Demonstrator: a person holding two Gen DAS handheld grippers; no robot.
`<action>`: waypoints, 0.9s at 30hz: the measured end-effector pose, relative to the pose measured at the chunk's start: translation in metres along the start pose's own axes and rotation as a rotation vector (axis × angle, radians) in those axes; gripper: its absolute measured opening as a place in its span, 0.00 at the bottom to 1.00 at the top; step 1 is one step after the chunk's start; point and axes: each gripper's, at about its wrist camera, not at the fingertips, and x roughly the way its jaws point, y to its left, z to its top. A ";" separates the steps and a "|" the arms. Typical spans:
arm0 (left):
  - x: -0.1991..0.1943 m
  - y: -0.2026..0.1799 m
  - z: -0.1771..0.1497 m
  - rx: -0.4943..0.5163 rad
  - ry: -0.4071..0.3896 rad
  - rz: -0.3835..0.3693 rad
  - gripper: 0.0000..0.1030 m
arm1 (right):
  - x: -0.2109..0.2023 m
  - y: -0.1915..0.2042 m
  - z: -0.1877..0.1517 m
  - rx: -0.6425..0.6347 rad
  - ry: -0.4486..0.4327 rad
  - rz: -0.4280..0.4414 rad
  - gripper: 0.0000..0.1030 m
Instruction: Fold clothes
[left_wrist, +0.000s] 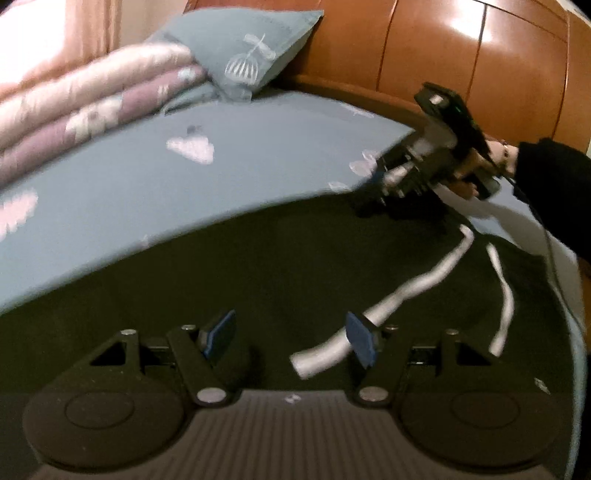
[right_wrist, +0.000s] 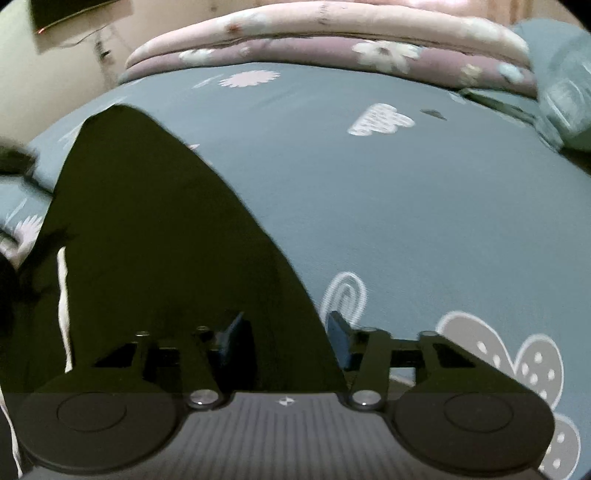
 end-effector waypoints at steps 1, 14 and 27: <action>0.006 0.006 0.008 0.025 0.008 -0.012 0.65 | 0.001 0.001 0.000 -0.003 -0.006 0.002 0.28; 0.086 0.037 0.060 0.463 0.097 0.097 0.66 | -0.048 0.031 -0.013 -0.050 -0.250 0.015 0.07; 0.123 0.056 0.068 0.624 0.260 0.005 0.69 | -0.063 0.060 -0.010 -0.165 -0.276 0.040 0.07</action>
